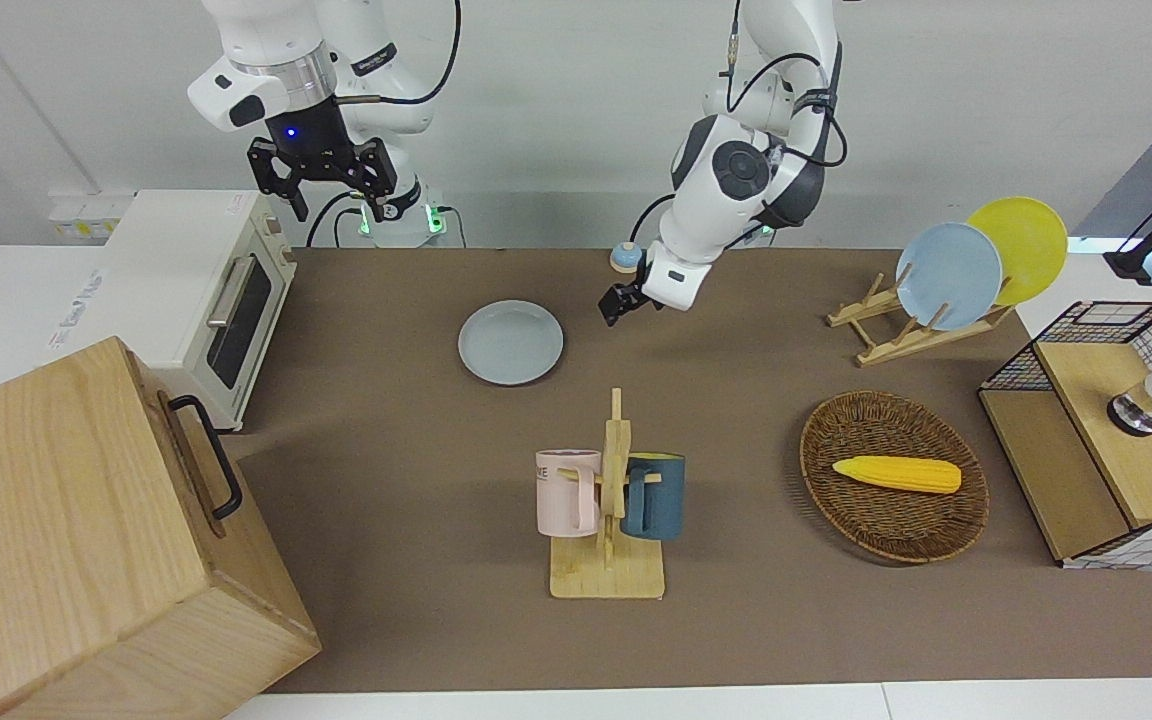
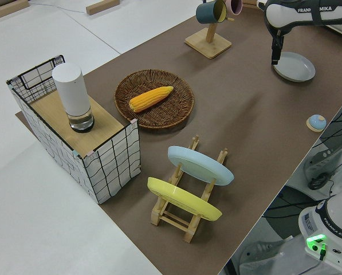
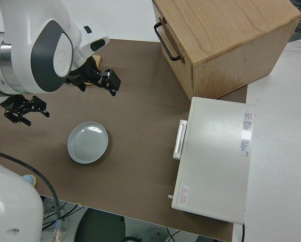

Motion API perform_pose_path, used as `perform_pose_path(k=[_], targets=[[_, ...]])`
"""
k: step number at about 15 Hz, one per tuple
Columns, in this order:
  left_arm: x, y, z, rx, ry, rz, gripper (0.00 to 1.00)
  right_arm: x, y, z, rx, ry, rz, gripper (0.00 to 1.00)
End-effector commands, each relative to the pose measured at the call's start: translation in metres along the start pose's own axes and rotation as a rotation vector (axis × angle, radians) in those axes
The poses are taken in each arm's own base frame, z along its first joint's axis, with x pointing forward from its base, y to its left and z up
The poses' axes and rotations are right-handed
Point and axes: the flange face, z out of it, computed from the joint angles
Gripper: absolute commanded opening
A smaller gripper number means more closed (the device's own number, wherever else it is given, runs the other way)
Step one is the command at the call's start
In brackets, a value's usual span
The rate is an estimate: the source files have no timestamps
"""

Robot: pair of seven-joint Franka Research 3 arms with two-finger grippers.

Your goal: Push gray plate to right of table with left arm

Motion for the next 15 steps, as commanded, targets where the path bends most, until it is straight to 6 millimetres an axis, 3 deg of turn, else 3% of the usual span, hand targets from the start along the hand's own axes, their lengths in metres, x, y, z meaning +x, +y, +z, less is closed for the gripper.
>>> perform_pose_path(k=[1, 6, 9, 12, 15], targets=[[0.031, -0.034, -0.035, 0.072, 0.014, 0.093, 0.99, -0.008, 0.001, 0.000, 0.009, -0.005, 0.021, 0.996], [0.076, -0.094, -0.074, 0.106, 0.040, 0.237, 0.99, -0.008, 0.001, 0.000, 0.009, -0.004, 0.021, 0.996], [0.089, -0.125, -0.102, 0.138, 0.068, 0.324, 0.99, -0.008, 0.001, 0.000, 0.009, -0.004, 0.021, 0.996], [0.085, -0.138, -0.127, 0.174, 0.113, 0.349, 0.99, -0.008, 0.001, 0.000, 0.009, -0.005, 0.021, 0.996], [0.072, -0.139, -0.175, 0.219, 0.192, 0.365, 0.99, -0.008, 0.001, 0.000, 0.009, -0.004, 0.021, 0.996]])
